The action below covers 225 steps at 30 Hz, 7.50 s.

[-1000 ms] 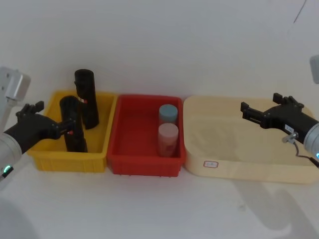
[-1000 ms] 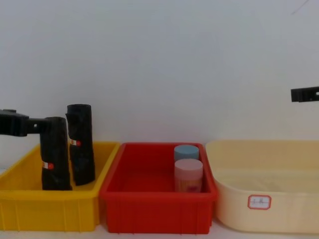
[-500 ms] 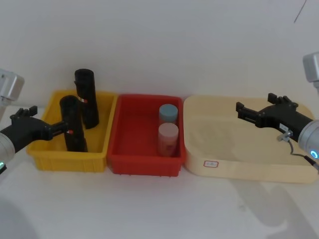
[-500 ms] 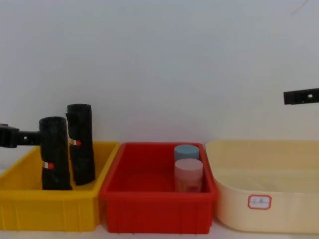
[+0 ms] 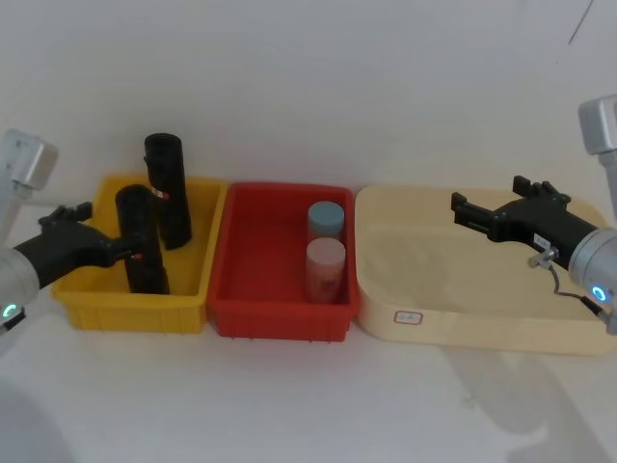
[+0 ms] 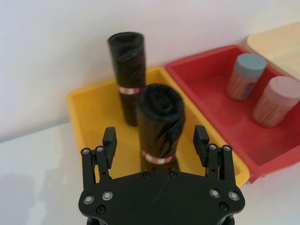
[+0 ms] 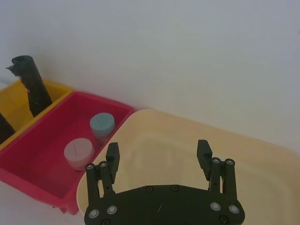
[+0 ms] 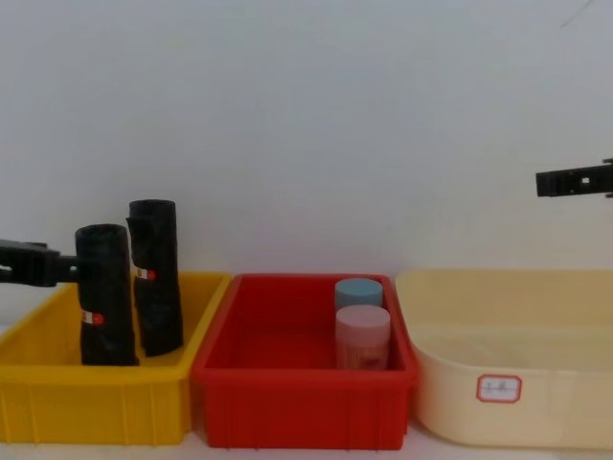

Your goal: Pick up the garbage bag with the one hand and transfer it to the other hand.

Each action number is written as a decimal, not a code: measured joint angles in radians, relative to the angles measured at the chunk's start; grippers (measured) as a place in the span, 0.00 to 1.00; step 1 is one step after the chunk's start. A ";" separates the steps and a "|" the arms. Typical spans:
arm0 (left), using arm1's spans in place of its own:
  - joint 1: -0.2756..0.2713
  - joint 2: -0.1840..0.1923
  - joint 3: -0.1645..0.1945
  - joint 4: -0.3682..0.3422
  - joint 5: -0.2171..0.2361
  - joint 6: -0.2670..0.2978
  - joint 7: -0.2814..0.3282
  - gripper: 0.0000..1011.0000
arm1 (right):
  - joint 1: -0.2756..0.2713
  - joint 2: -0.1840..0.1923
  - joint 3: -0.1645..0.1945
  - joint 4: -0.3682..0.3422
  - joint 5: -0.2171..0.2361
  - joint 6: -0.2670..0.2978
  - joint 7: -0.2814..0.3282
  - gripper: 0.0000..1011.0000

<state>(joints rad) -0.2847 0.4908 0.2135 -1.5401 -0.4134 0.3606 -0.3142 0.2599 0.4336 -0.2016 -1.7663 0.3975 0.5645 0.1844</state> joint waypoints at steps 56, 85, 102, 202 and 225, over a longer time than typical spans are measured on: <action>-0.140 -0.099 0.129 0.237 0.111 0.024 0.031 0.90 | -0.017 -0.036 0.026 0.035 -0.022 0.004 0.022 1.00; -0.138 -0.102 0.129 0.241 0.116 0.027 0.034 0.42 | 0.101 -0.082 -0.101 0.131 -0.089 0.068 0.049 1.00; -0.138 -0.102 0.129 0.241 0.116 0.027 0.034 0.41 | 0.189 -0.135 -0.187 0.239 -0.140 0.098 0.064 1.00; -0.138 -0.102 0.129 0.241 0.116 0.027 0.034 0.41 | 0.441 -0.301 -0.352 0.684 -0.275 0.045 0.243 1.00; -0.138 -0.102 0.129 0.241 0.116 0.027 0.034 0.41 | 0.445 -0.308 -0.344 0.715 -0.276 0.023 0.260 0.67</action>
<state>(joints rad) -0.4228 0.3884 0.3429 -1.2995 -0.2972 0.3876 -0.2804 0.7053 0.1257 -0.5455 -1.0511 0.1212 0.5878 0.4445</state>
